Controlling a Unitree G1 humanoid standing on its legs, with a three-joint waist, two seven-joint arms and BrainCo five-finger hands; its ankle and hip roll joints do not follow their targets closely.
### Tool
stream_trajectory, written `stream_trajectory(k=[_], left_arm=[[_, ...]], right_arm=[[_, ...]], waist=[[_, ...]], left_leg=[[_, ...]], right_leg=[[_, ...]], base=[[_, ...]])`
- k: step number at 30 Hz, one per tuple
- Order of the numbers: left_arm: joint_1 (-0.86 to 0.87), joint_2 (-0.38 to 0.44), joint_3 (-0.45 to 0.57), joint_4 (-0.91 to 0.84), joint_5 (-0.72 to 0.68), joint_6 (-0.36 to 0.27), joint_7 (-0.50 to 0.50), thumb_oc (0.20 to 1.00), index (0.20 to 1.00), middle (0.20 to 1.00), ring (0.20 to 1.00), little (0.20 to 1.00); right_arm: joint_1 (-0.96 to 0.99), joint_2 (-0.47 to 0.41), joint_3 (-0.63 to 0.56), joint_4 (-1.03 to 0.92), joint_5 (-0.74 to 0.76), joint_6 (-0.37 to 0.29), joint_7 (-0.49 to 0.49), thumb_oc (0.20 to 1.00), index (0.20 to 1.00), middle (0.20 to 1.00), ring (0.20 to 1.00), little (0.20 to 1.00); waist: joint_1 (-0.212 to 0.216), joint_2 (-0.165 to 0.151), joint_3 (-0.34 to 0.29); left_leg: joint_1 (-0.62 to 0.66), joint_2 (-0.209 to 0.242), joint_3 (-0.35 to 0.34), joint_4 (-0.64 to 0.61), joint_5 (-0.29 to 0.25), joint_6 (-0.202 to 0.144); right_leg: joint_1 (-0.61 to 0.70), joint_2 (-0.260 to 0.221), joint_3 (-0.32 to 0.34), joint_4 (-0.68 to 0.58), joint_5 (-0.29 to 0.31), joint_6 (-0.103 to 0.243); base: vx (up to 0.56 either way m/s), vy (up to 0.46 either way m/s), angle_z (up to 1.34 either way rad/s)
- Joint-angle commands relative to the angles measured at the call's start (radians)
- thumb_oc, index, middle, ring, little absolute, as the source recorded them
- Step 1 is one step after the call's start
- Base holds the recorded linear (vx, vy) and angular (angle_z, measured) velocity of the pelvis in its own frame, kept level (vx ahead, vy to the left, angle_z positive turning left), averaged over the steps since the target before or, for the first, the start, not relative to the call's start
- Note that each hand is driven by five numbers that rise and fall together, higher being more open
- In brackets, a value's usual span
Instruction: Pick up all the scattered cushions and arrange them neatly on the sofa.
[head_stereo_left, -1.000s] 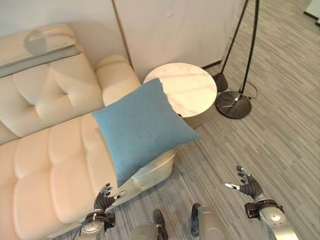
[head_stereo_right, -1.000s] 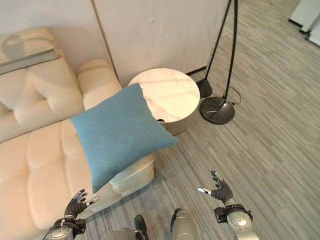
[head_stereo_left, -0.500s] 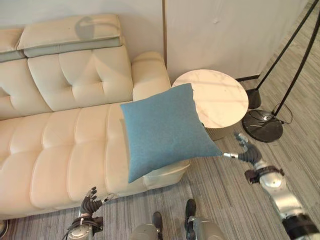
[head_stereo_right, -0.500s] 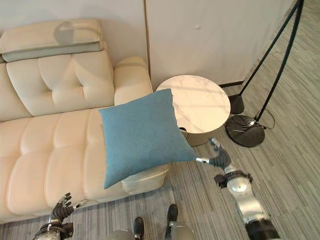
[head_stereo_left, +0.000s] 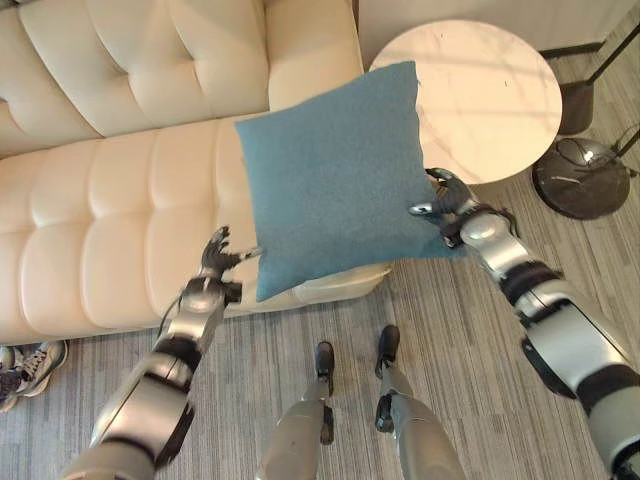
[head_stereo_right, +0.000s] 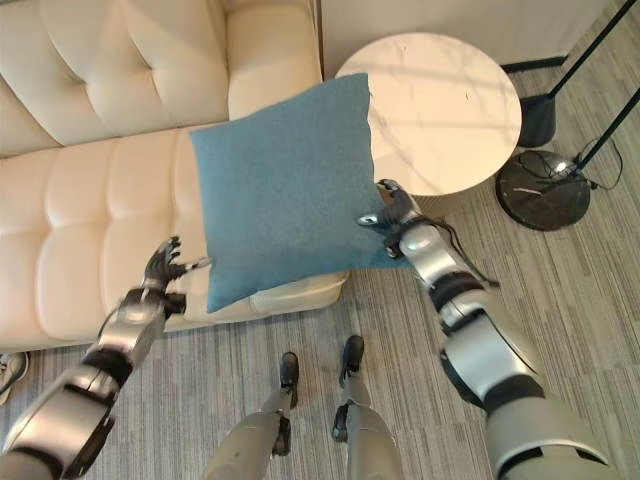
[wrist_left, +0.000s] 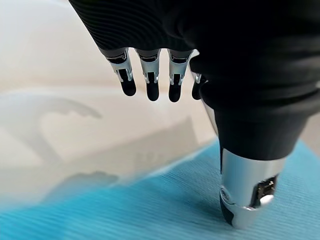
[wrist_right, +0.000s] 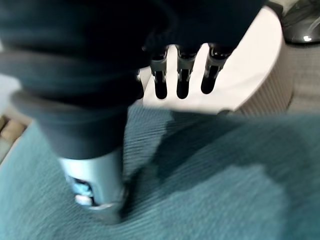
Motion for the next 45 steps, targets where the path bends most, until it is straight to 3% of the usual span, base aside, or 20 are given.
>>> stream_trajectory(k=[1,2,3,11,15,21,26,28,30,32,33,34,35,36,37,39,41,42,44,45], left_arm=[[-0.076,-0.017,-0.032,0.034,-0.012,-0.026,0.018,1.0,1.0,1.0,1.0,1.0],[-0.089,-0.051,-0.04,0.032,-0.013,-0.02,0.02,0.498,0.498,0.498,0.498,0.498],[-0.086,-0.069,-0.048,0.012,-0.014,-0.022,0.022,0.2,0.2,0.2,0.2,0.2],[0.039,-0.087,-0.02,-0.302,0.012,-0.058,0.063,0.2,0.2,0.2,0.2,0.2],[0.311,-0.08,0.072,-0.658,0.084,-0.074,0.04,0.2,0.2,0.2,0.2,0.2],[0.607,-0.055,0.186,-0.924,0.129,-0.053,-0.038,0.2,0.2,0.2,0.2,0.2],[0.808,-0.057,0.297,-1.05,0.132,-0.037,-0.098,0.2,0.2,0.2,0.2,0.2],[0.838,-0.053,0.32,-1.083,0.15,-0.036,-0.108,0.2,0.2,0.2,0.2,0.2],[0.842,-0.051,0.32,-1.093,0.146,-0.037,-0.116,0.2,0.2,0.2,0.2,0.2],[0.834,-0.034,0.31,-1.114,0.166,-0.038,-0.13,0.2,0.2,0.2,0.2,0.2],[0.834,-0.034,0.31,-1.115,0.166,-0.038,-0.13,0.2,0.2,0.2,0.2,0.2],[0.833,-0.024,0.302,-1.111,0.163,-0.031,-0.141,0.2,0.2,0.2,0.2,0.2],[0.83,-0.024,0.299,-1.107,0.161,-0.029,-0.14,0.2,0.2,0.2,0.2,0.2],[0.829,-0.024,0.299,-1.108,0.161,-0.029,-0.14,0.2,0.2,0.2,0.2,0.2],[0.837,-0.026,0.295,-1.108,0.157,-0.029,-0.136,0.2,0.2,0.2,0.2,0.2],[0.836,-0.025,0.296,-1.112,0.145,-0.025,-0.134,0.2,0.2,0.2,0.2,0.2],[0.837,-0.035,0.297,-1.113,0.143,-0.025,-0.125,0.2,0.2,0.2,0.2,0.2],[0.825,-0.045,0.287,-1.112,0.136,-0.027,-0.119,0.2,0.2,0.2,0.2,0.2],[0.808,-0.054,0.274,-1.129,0.129,-0.031,-0.136,0.2,0.2,0.2,0.2,0.2],[0.807,-0.054,0.274,-1.129,0.128,-0.03,-0.136,0.2,0.2,0.2,0.2,0.2]], right_arm=[[-0.065,0.034,0.059,-0.01,0.003,-0.033,-0.022,1.0,1.0,1.0,1.0,1.0],[-0.047,0.054,0.071,-0.045,0.006,-0.032,-0.024,0.36,0.36,0.36,0.36,0.36],[-0.027,0.065,0.076,-0.073,0.013,-0.033,-0.024,0.2,0.2,0.2,0.2,0.2],[0.201,0.091,0.032,-0.394,-0.014,-0.065,-0.041,0.2,0.2,0.2,0.2,0.2],[0.495,0.043,-0.095,-0.737,-0.094,-0.115,-0.016,0.2,0.2,0.2,0.2,0.2],[0.808,-0.029,-0.25,-1.069,-0.136,-0.166,0.065,0.2,0.2,0.2,0.2,0.2],[1.022,-0.026,-0.375,-1.271,-0.102,-0.193,0.145,0.2,0.2,0.2,0.2,0.2],[1.059,-0.009,-0.409,-1.299,-0.116,-0.202,0.143,0.2,0.2,0.2,0.2,0.2],[1.078,-0.002,-0.422,-1.315,-0.121,-0.202,0.143,0.2,0.2,0.2,0.2,0.2],[1.108,-0.001,-0.456,-1.328,-0.13,-0.214,0.137,0.2,0.2,0.2,0.2,0.2],[1.108,-0.001,-0.457,-1.328,-0.13,-0.215,0.137,0.2,0.2,0.2,0.2,0.2],[1.129,0.001,-0.476,-1.323,-0.129,-0.216,0.135,0.2,0.2,0.2,0.2,0.2],[1.129,0.004,-0.481,-1.318,-0.133,-0.213,0.132,0.2,0.2,0.2,0.2,0.2],[1.128,0.004,-0.481,-1.318,-0.133,-0.214,0.132,0.2,0.2,0.2,0.2,0.2],[1.122,0.002,-0.487,-1.318,-0.136,-0.212,0.127,0.2,0.2,0.2,0.2,0.2],[1.092,-0.005,-0.49,-1.297,-0.109,-0.212,0.103,0.2,0.2,0.2,0.2,0.2],[1.075,-0.012,-0.487,-1.292,-0.092,-0.213,0.097,0.2,0.2,0.2,0.2,0.2],[1.061,-0.023,-0.481,-1.281,-0.088,-0.21,0.088,0.2,0.2,0.2,0.2,0.2],[1.043,-0.04,-0.484,-1.274,-0.087,-0.211,0.075,0.2,0.2,0.2,0.2,0.2],[1.042,-0.04,-0.484,-1.274,-0.087,-0.211,0.075,0.2,0.2,0.2,0.2,0.2]], waist=[[0.007,-0.006,0.027],[0.0,-0.009,0.033],[-0.005,-0.011,0.038],[-0.025,-0.025,0.028],[-0.034,-0.035,-0.009],[-0.052,-0.056,-0.088],[-0.068,-0.072,-0.135],[-0.073,-0.079,-0.117],[-0.071,-0.076,-0.11],[-0.063,-0.057,-0.105],[-0.063,-0.057,-0.106],[-0.058,-0.051,-0.121],[-0.052,-0.055,-0.131],[-0.051,-0.053,-0.134],[-0.028,-0.06,-0.149],[-0.006,-0.046,-0.157],[0.001,-0.023,-0.135],[-0.002,-0.012,-0.119],[-0.032,-0.017,-0.107],[-0.032,-0.015,-0.108]], left_leg=[[0.013,-0.006,-0.025,-0.028,-0.008,-0.061],[0.011,-0.006,-0.029,-0.029,-0.006,-0.063],[0.017,-0.006,-0.028,-0.029,-0.008,-0.064],[0.052,-0.012,-0.017,-0.03,-0.029,-0.055],[0.122,-0.016,0.0,-0.021,-0.075,-0.04],[0.204,-0.021,0.018,0.012,-0.135,-0.015],[0.272,-0.021,0.056,0.02,-0.168,0.005],[0.284,-0.017,0.075,0.013,-0.154,0.012],[0.278,-0.011,0.071,0.014,-0.144,0.014],[0.249,0.013,0.058,0.024,-0.104,0.014],[0.245,0.014,0.058,0.024,-0.101,0.013],[0.221,0.017,0.033,0.032,-0.082,0.012],[0.204,0.014,0.02,0.038,-0.071,0.008],[0.199,0.017,0.02,0.038,-0.069,0.007],[0.15,0.01,0.003,0.047,-0.039,-0.012],[0.052,0.012,0.003,0.059,0.016,-0.063],[0.008,0.023,-0.002,0.064,0.055,-0.099],[-0.008,0.023,-0.001,0.072,0.057,-0.108],[0.007,0.023,0.045,0.144,-0.027,-0.079],[0.002,0.025,0.044,0.149,-0.028,-0.079]], right_leg=[[0.016,-0.005,0.036,0.156,-0.195,0.088],[0.016,-0.007,0.035,0.156,-0.196,0.087],[0.023,-0.008,0.036,0.157,-0.198,0.087],[0.058,-0.011,0.057,0.14,-0.189,0.091],[0.128,-0.015,0.07,0.127,-0.196,0.097],[0.214,-0.02,0.085,0.105,-0.2,0.107],[0.246,-0.018,0.124,0.108,-0.181,0.136],[0.213,-0.024,0.141,0.181,-0.128,0.176],[0.21,-0.024,0.142,0.212,-0.158,0.174],[0.235,-0.013,0.14,0.395,-0.258,0.134],[0.232,-0.013,0.14,0.395,-0.255,0.133],[0.264,0.009,0.166,0.529,-0.295,0.116],[0.29,0.021,0.182,0.548,-0.3,0.114],[0.287,0.024,0.181,0.544,-0.294,0.113],[0.361,0.041,0.199,0.467,-0.344,0.089],[0.454,0.072,0.201,0.221,-0.433,0.041],[0.441,0.085,0.196,0.181,-0.426,0.028],[0.419,0.084,0.186,0.171,-0.407,0.024],[0.383,0.048,0.144,0.148,-0.363,0.038],[0.381,0.05,0.144,0.146,-0.36,0.038]], base=[[0.0,0.0,0.0],[0.0,0.0,0.0],[-0.01,0.012,0.06],[0.0,0.032,0.04],[0.06,0.073,-0.04],[0.08,0.078,-0.12],[-0.06,0.096,-0.33],[-0.25,0.005,-0.33],[-0.27,-0.008,-0.2],[-0.31,-0.016,0.1],[-0.28,-0.067,0.25],[-0.26,-0.107,0.34],[-0.26,-0.105,0.45],[-0.23,-0.152,0.6],[-0.28,-0.164,0.59],[-0.46,-0.22,0.49],[-0.45,-0.107,0.35],[-0.48,-0.004,0.39],[-0.42,0.03,0.48],[-0.21,0.022,0.29]])
